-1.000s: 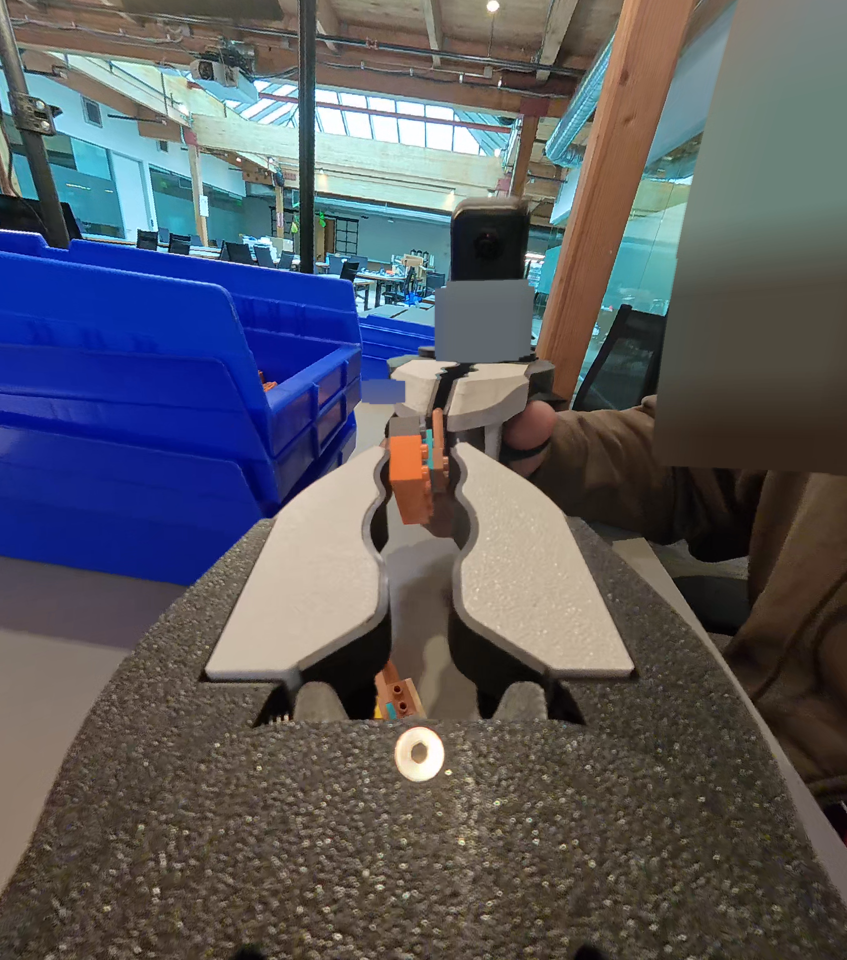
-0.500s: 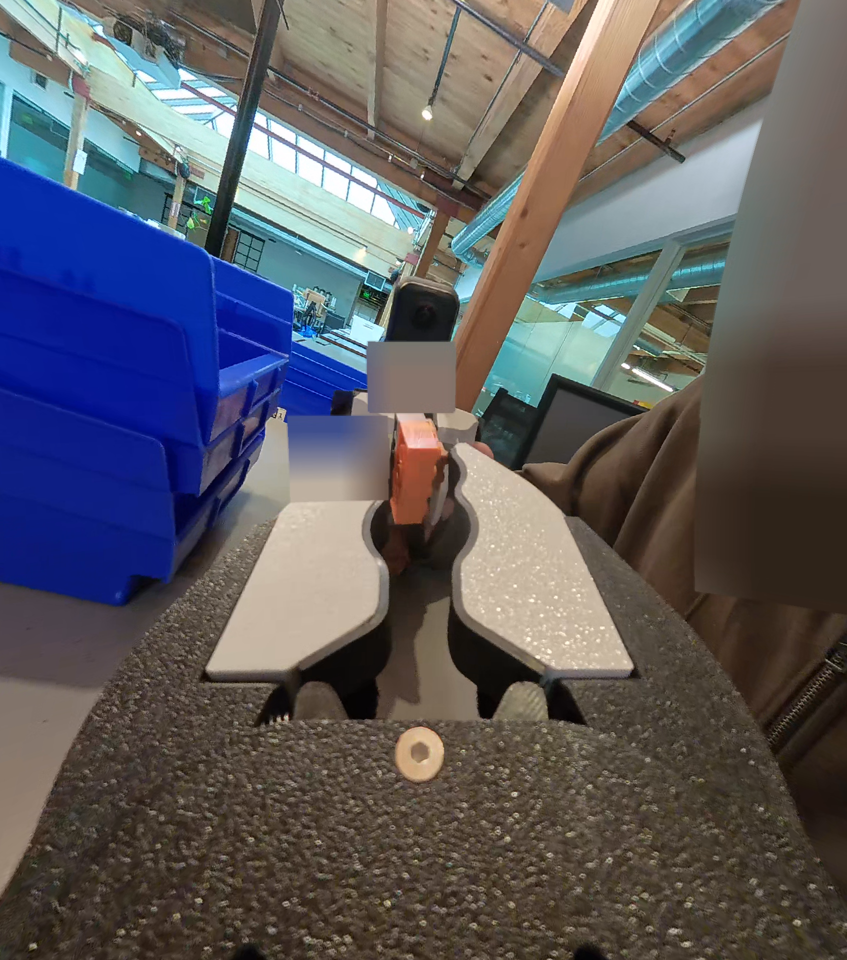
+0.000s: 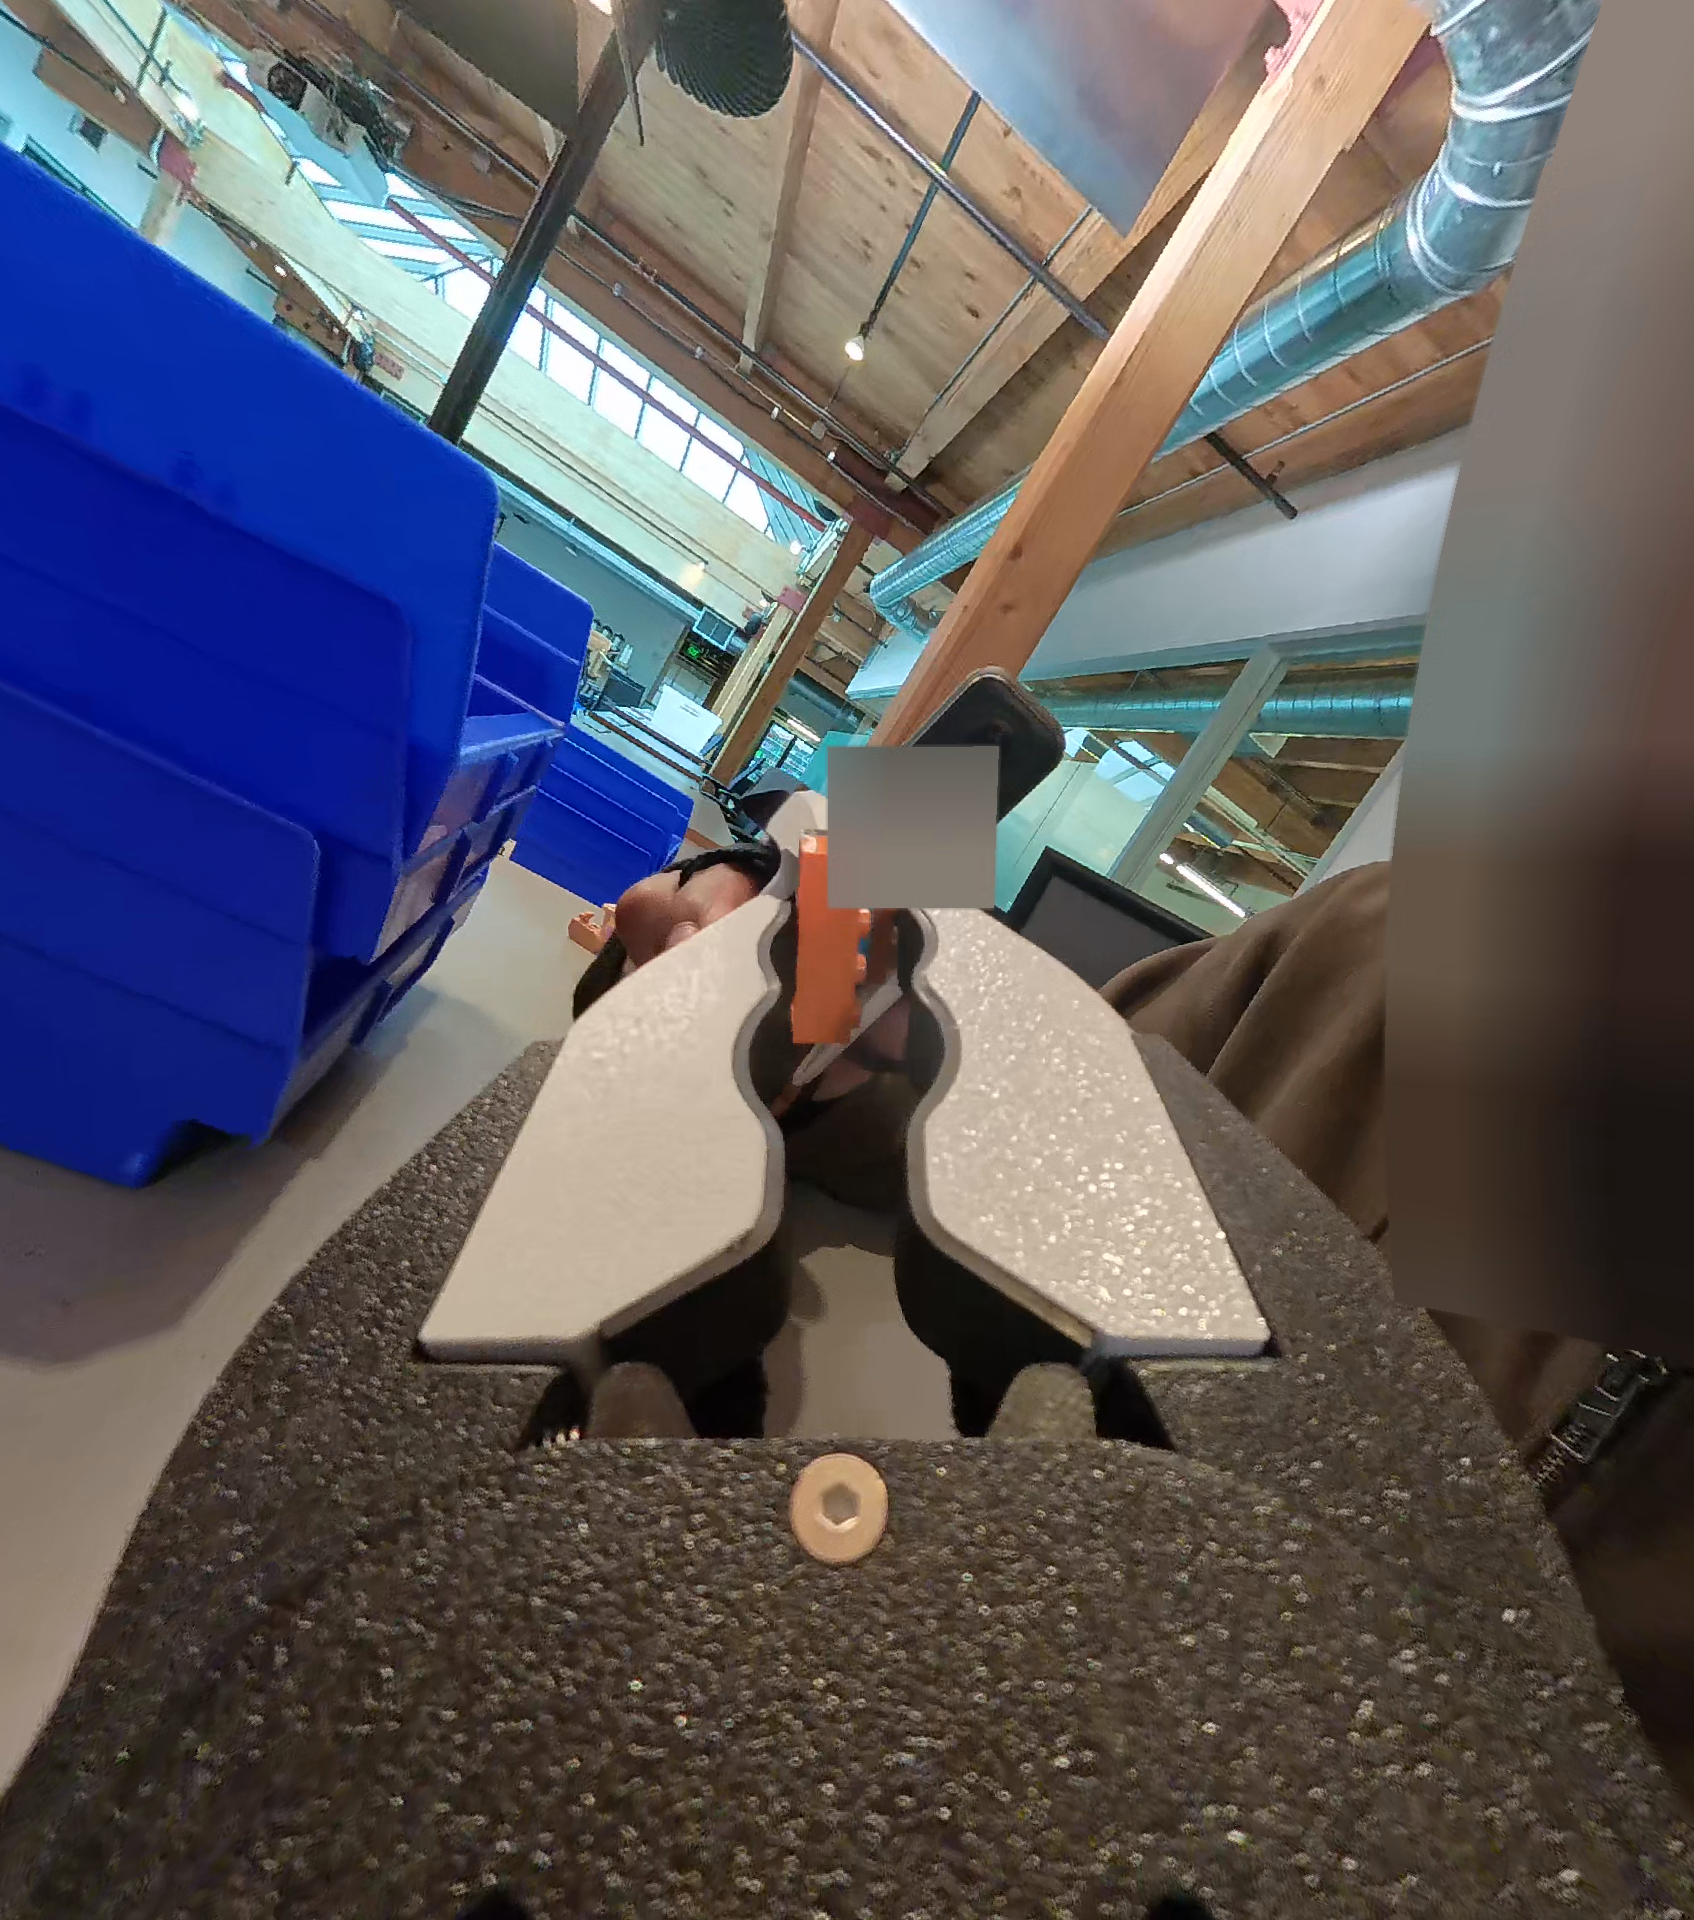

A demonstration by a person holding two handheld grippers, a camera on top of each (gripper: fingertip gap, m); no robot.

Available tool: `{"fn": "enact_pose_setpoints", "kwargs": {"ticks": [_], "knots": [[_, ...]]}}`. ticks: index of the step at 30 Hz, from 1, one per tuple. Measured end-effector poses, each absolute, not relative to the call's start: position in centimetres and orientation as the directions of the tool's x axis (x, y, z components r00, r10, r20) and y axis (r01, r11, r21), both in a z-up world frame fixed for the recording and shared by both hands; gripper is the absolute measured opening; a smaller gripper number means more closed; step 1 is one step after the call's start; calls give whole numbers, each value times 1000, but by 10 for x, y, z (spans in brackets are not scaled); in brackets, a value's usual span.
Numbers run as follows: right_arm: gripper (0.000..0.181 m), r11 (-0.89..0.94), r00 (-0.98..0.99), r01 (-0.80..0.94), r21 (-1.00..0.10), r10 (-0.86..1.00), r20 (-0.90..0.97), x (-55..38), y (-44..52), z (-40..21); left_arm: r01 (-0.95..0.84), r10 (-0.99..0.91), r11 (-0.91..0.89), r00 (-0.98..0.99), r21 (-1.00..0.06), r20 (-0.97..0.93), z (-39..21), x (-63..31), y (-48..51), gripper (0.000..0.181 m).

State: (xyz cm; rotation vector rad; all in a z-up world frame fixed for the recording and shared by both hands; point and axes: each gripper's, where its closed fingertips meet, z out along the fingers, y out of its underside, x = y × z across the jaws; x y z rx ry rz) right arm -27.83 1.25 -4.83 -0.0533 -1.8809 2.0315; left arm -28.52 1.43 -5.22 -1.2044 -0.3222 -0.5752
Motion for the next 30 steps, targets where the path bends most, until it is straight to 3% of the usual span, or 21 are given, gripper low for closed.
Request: {"fn": "enact_pose_setpoints", "kwargs": {"ticks": [4,11,20,23,26,28,30], "knots": [[4,-44,-932,-242,-969,287,220,-279,13,-48,597,-264,244,799,-764,540,-52,-285,15,18],[3,-212,-969,191,-958,118,-219,-284,11,-46,489,-175,273,872,-829,457,-51,-289,12,18],[3,-334,-924,380,-863,-84,-374,-275,18,-28,378,-44,353,921,-856,388,-44,-309,-5,18],[3,-314,-965,234,-920,41,-259,-281,23,-27,389,-50,346,916,-854,398,-43,-309,-5,18],[3,-312,-921,-71,-948,385,-57,-306,47,-5,380,-55,311,922,-871,382,-45,-302,2,18],[3,-219,-635,-208,-953,771,-38,-354,98,4,370,-61,301,927,-879,369,-44,-298,5,19],[11,-131,-448,-209,-969,894,-24,-375,133,4,372,-71,302,927,-878,368,-43,-295,7,18]]}}
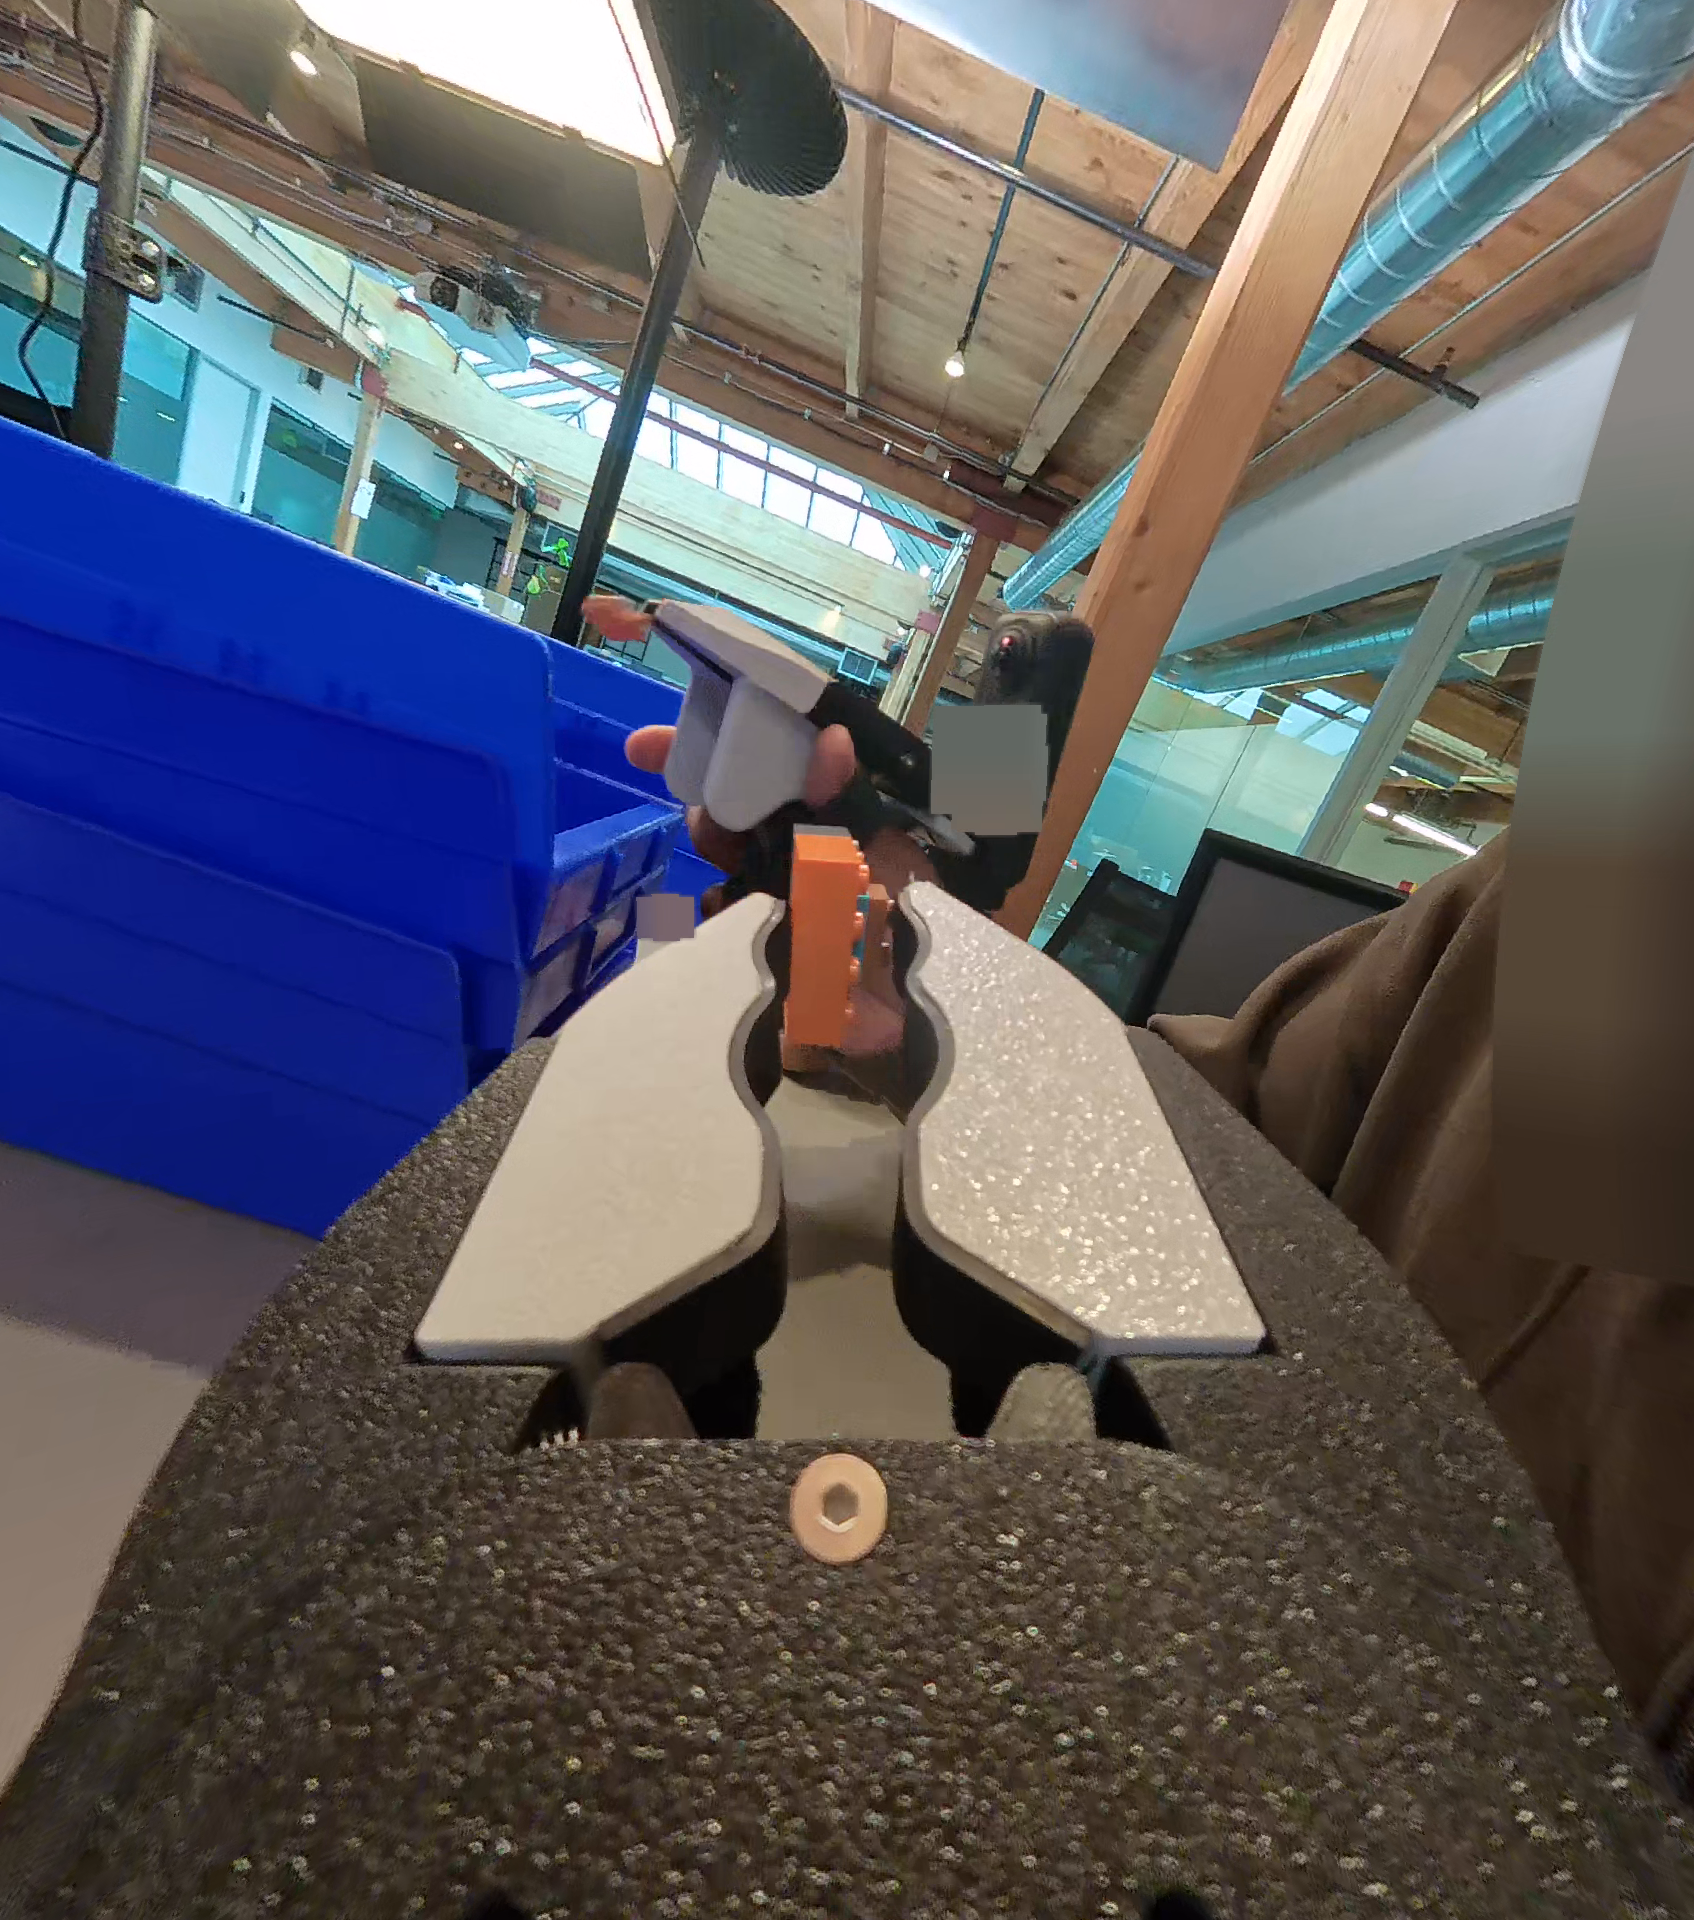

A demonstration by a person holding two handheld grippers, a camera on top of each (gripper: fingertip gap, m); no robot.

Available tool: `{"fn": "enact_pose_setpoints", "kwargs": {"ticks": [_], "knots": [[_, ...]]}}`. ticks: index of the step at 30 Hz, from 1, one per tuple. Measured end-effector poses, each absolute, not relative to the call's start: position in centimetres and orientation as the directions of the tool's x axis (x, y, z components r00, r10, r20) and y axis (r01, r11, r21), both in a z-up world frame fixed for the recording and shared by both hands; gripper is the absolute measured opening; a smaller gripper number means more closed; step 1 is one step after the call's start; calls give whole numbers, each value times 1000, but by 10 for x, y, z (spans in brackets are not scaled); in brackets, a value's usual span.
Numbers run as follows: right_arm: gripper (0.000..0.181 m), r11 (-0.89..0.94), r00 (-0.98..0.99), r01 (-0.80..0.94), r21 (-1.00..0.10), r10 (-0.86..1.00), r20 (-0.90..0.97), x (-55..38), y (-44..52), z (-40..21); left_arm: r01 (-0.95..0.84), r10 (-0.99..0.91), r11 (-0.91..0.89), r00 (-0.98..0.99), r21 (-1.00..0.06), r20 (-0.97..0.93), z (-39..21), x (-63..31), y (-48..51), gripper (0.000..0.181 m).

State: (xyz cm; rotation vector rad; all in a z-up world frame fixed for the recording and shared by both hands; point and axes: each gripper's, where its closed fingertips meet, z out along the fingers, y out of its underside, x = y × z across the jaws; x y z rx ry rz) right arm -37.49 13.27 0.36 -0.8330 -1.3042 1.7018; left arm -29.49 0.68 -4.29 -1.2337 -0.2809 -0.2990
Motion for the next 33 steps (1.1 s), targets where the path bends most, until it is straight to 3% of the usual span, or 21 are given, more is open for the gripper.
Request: {"fn": "enact_pose_setpoints", "kwargs": {"ticks": [5,8,11,15,19,22,24,26,29,33], "knots": [[25,-90,-527,-182,-979,850,19,-369,117,0,397,-81,300,917,-867,391,-44,-296,7,18],[28,67,-654,-296,-953,713,253,-343,75,-10,477,-157,289,879,-830,450,-45,-294,7,18],[40,253,-693,-457,-853,500,520,-312,35,-36,599,-266,284,800,-749,538,-43,-293,4,18],[59,310,-703,-508,-804,389,595,-296,12,-57,694,-338,231,714,-682,613,-47,-291,6,18],[58,353,-650,-577,-736,347,676,-290,5,-63,708,-342,127,688,-694,640,-56,-279,15,18],[47,400,-606,-619,-676,304,735,-286,1,-71,706,-333,77,684,-704,649,-63,-273,21,18],[40,415,-583,-615,-670,333,741,-290,3,-71,707,-321,84,687,-702,652,-64,-275,23,18],[39,374,-636,-562,-738,375,674,-293,4,-69,705,-317,112,694,-701,647,-61,-278,22,18],[39,173,-783,-409,-896,437,442,-292,4,-60,711,-323,183,696,-679,641,-53,-286,16,19],[39,-13,-858,-270,-963,457,235,-295,8,-53,707,-303,192,702,-681,644,-55,-291,14,19]]}}
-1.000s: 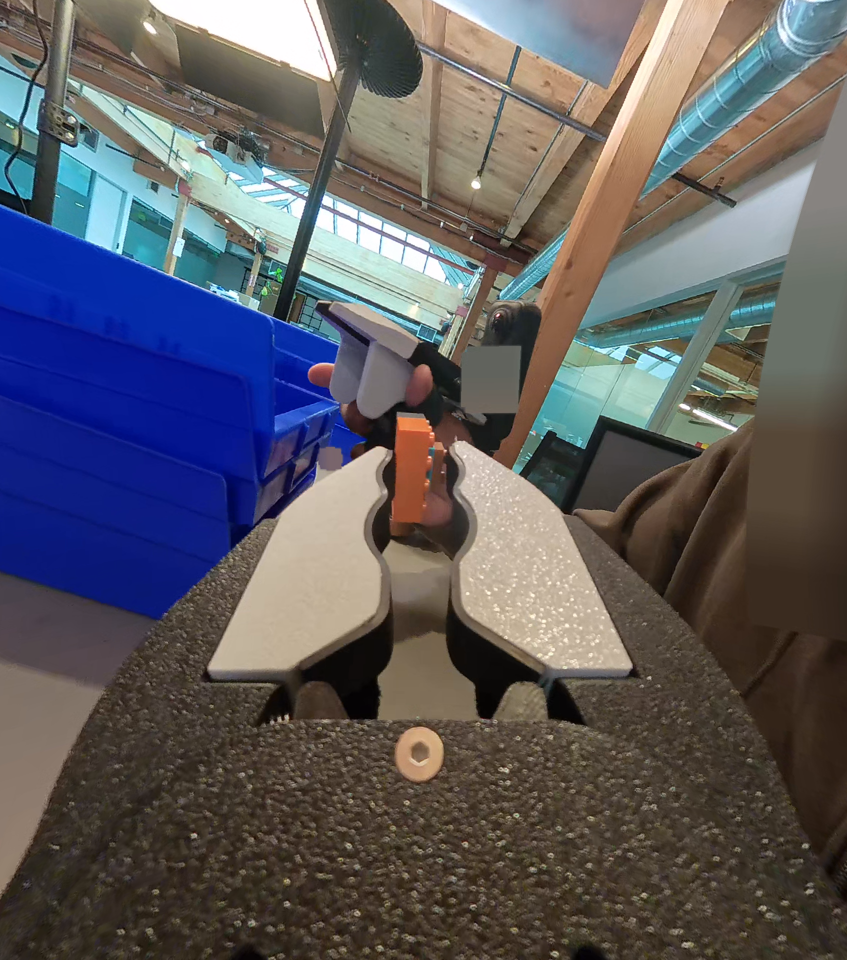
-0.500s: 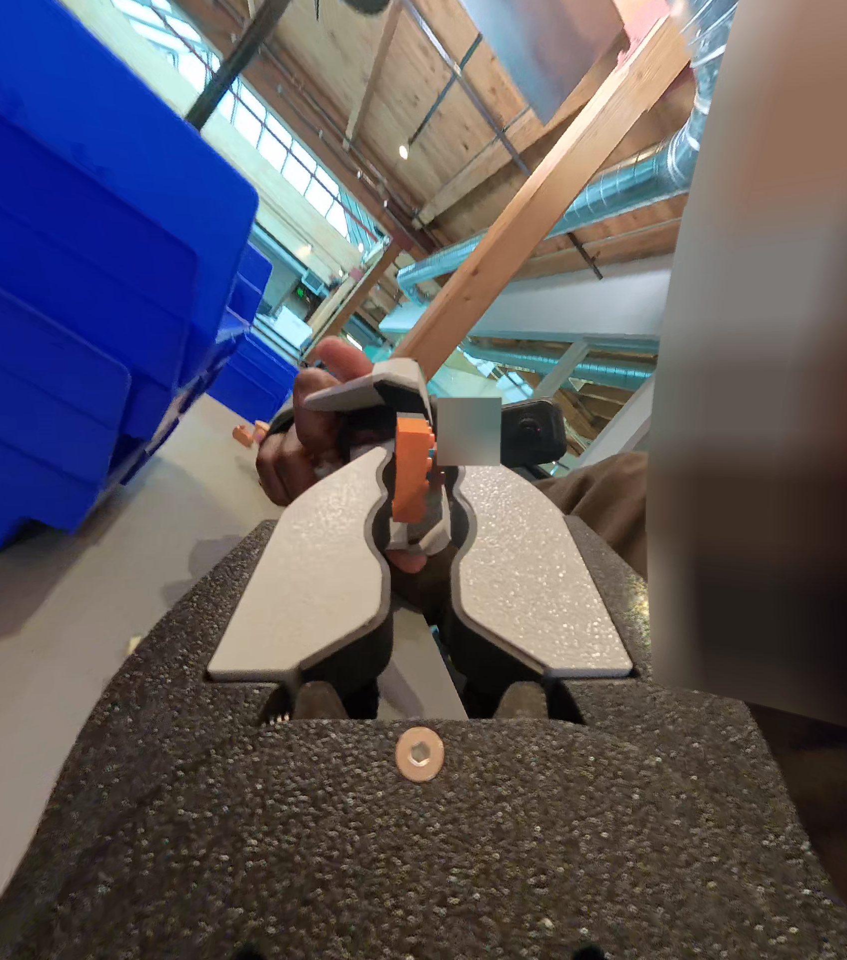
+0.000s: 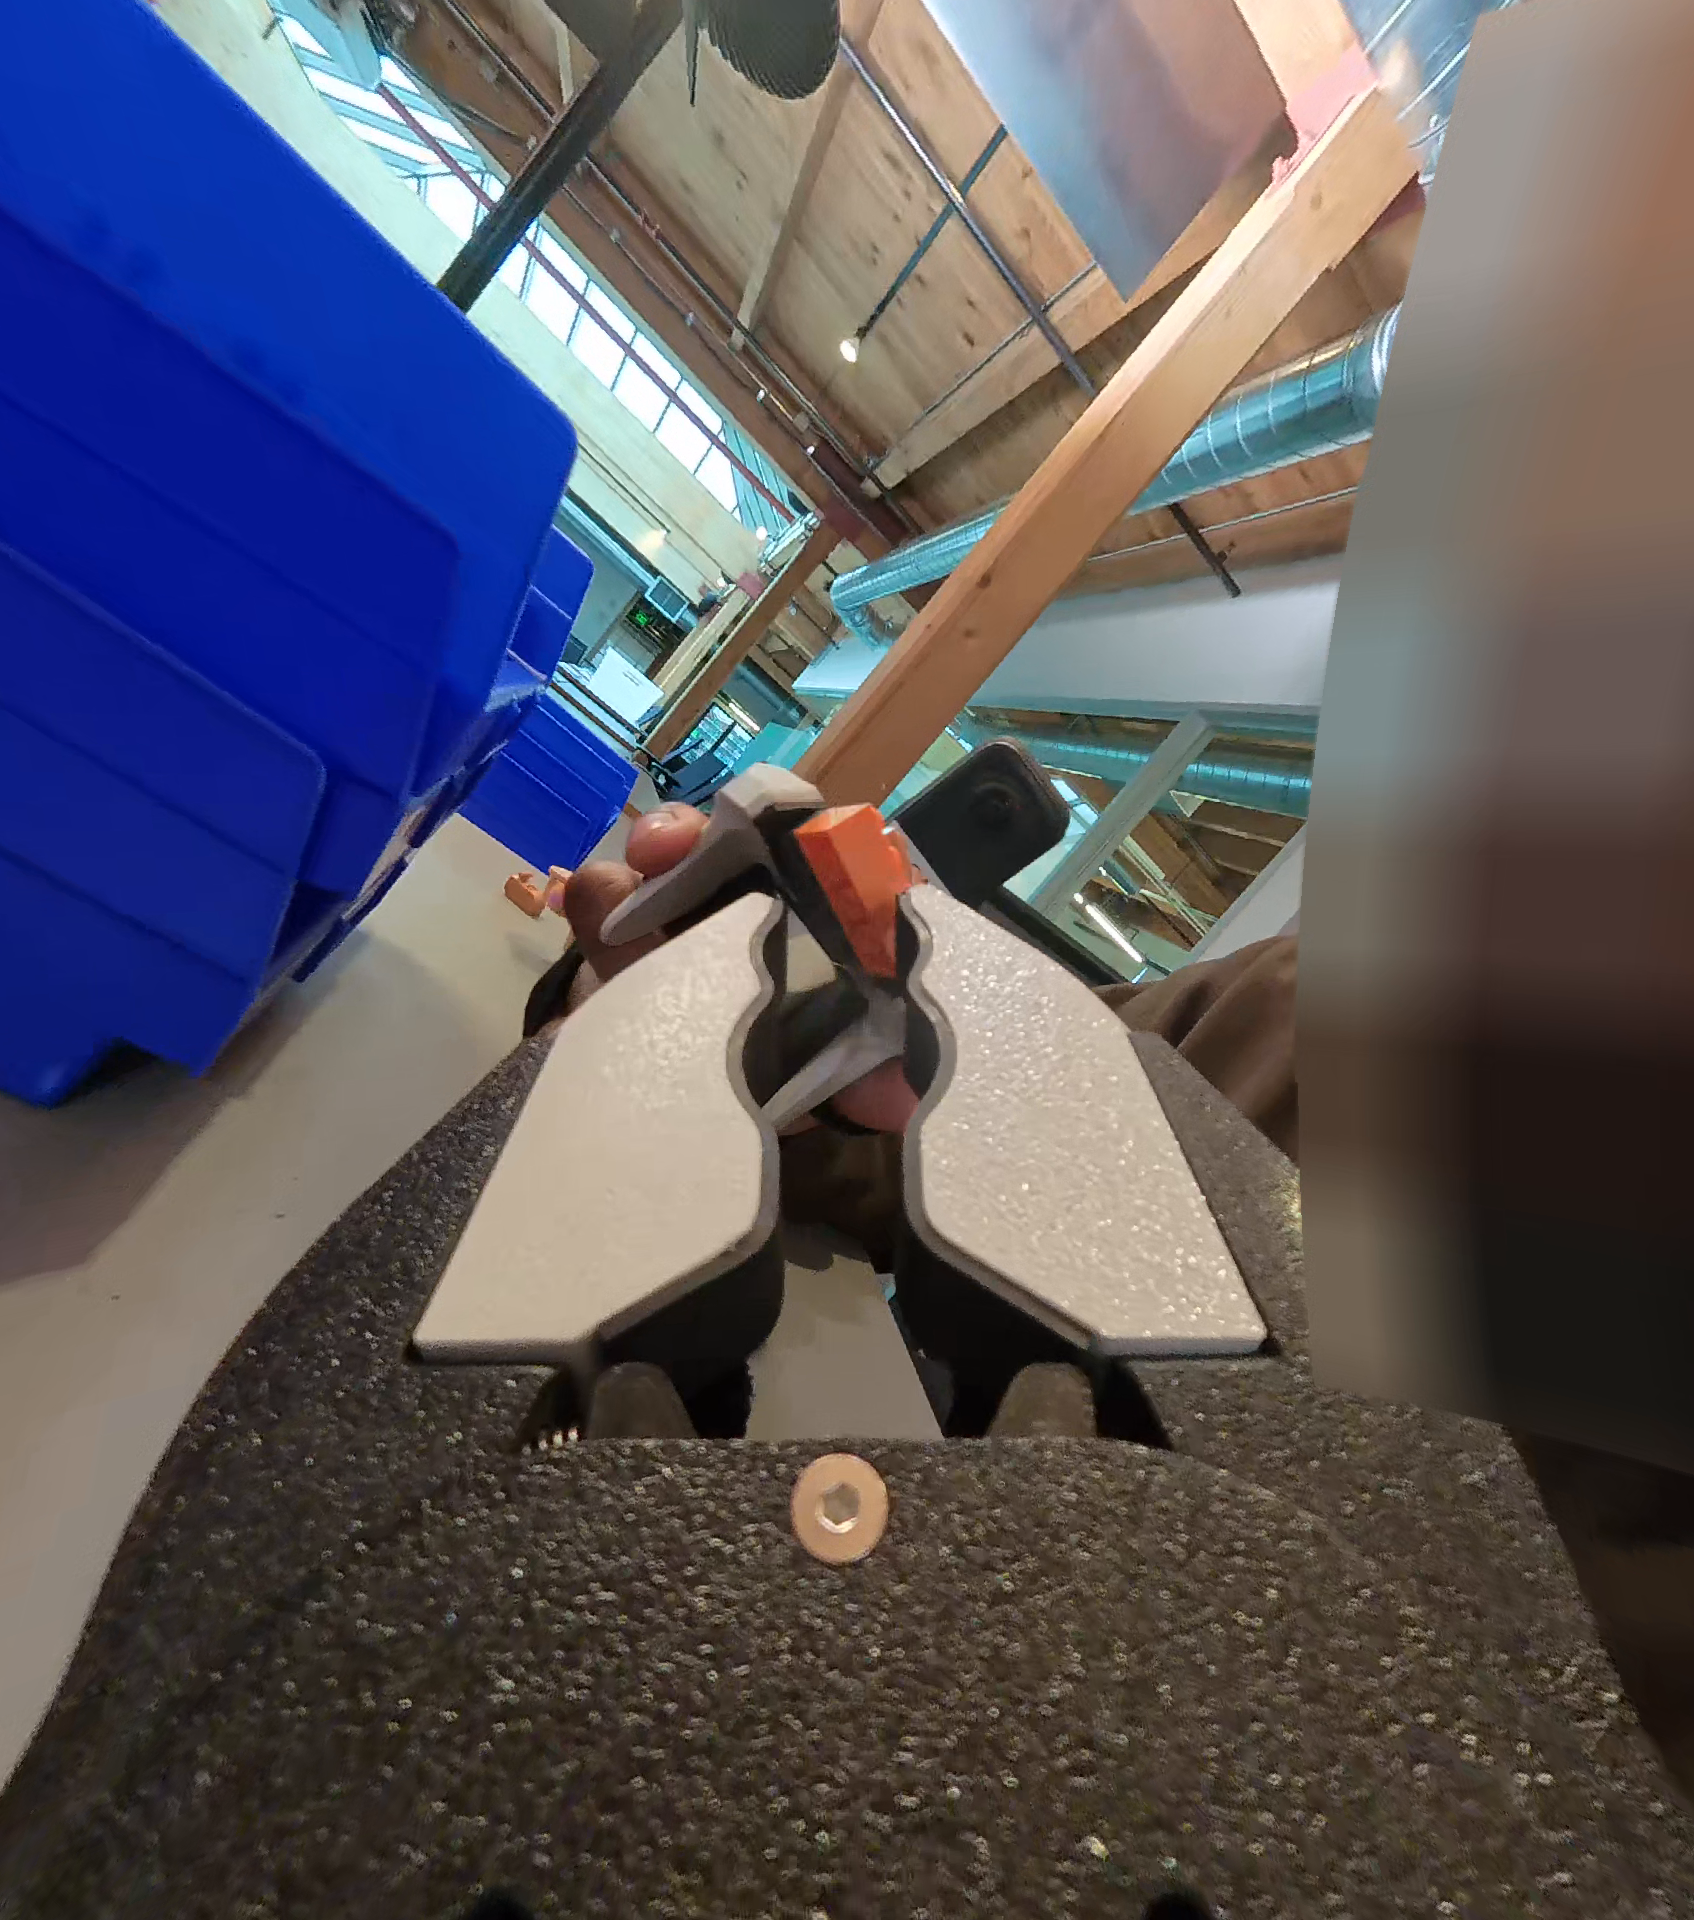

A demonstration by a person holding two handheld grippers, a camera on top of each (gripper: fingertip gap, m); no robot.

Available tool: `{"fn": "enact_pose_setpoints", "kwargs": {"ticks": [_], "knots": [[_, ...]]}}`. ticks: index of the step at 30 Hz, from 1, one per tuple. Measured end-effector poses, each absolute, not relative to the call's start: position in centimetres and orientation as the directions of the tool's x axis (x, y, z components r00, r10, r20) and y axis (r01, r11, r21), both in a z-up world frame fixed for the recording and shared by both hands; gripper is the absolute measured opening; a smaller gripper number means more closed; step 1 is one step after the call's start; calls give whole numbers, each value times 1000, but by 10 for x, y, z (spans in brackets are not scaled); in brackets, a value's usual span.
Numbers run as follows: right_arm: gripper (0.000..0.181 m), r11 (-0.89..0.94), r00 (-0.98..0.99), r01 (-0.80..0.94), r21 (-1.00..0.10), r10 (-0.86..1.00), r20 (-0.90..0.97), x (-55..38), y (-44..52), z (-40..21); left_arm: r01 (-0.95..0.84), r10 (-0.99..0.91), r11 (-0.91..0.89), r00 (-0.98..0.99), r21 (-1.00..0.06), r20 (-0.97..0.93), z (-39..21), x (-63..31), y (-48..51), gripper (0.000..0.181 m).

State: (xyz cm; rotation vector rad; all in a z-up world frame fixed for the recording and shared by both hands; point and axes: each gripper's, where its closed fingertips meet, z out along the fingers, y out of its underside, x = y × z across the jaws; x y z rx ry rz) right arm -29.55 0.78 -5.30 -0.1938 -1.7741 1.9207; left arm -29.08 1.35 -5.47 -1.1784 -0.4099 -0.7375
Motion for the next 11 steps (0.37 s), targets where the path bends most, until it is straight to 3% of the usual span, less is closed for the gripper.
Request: {"fn": "enact_pose_setpoints", "kwargs": {"ticks": [6,11], "knots": [[39,-79,-900,-194,-978,410,145,-291,1,-60,706,-339,180,698,-684,631,-53,-283,17,22],[39,-89,-897,-261,-961,391,208,-284,2,-56,762,-398,148,630,-631,667,-51,-280,16,24]]}}
